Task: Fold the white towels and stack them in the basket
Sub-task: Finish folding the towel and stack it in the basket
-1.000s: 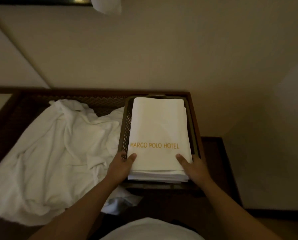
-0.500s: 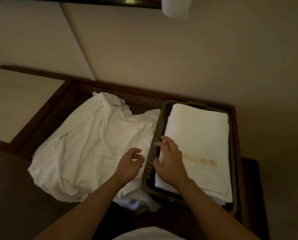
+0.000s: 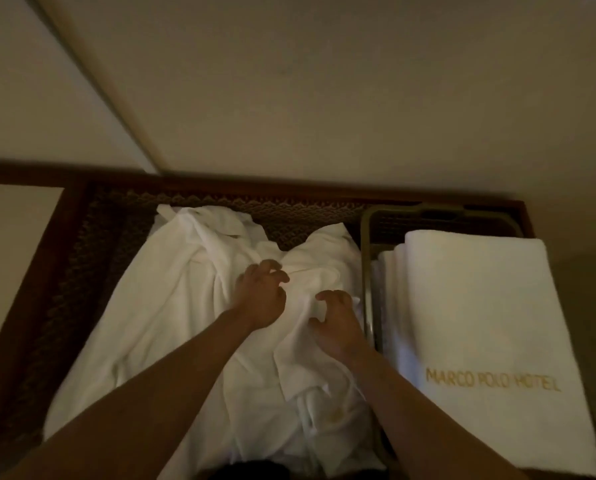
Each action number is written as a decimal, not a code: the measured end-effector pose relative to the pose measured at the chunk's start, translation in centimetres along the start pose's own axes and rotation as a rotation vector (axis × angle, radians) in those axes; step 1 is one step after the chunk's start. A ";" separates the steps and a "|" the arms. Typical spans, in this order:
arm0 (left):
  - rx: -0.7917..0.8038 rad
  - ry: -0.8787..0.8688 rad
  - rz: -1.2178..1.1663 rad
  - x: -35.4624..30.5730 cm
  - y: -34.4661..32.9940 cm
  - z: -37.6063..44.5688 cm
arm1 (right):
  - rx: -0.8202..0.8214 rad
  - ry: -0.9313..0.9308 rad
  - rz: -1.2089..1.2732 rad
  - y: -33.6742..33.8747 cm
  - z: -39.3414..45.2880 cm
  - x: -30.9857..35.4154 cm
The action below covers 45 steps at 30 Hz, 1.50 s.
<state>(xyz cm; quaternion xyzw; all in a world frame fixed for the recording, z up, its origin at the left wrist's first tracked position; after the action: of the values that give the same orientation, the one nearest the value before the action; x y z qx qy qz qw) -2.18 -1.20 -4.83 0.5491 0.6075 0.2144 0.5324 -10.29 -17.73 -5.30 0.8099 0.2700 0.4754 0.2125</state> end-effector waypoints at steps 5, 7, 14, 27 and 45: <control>0.351 -0.162 0.710 2.3 0.4 5.2 | -0.056 -0.118 0.035 -2.1 1.7 1.6; 0.360 -0.185 0.771 2.5 0.9 5.3 | -0.082 -0.098 0.018 -2.4 1.5 2.2; 0.270 -0.383 -0.500 0.3 7.3 -4.1 | -0.167 0.146 -0.452 -1.0 -1.6 5.4; 0.153 -0.085 0.330 12.7 2.4 -24.5 | 0.097 0.136 0.248 -5.0 -24.3 5.7; -0.398 0.752 -0.693 33.3 7.8 -57.9 | -0.330 -0.038 -0.315 -25.1 -42.0 3.0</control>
<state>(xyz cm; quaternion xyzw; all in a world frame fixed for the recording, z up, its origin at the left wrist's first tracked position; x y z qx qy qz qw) -44.22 49.74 7.83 0.0910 0.8490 0.3187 0.4114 -52.14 7.01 0.81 0.7207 0.3076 0.4589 0.4188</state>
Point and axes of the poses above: each hand's wrist, its own z-axis towards the middle knuckle, its own y-axis out of the back of the hand, x = y × z, the point moved 3 cm from there along z, towards the middle knuckle, and after that the axes turned 2 degrees about y, right-handed, at the moved point
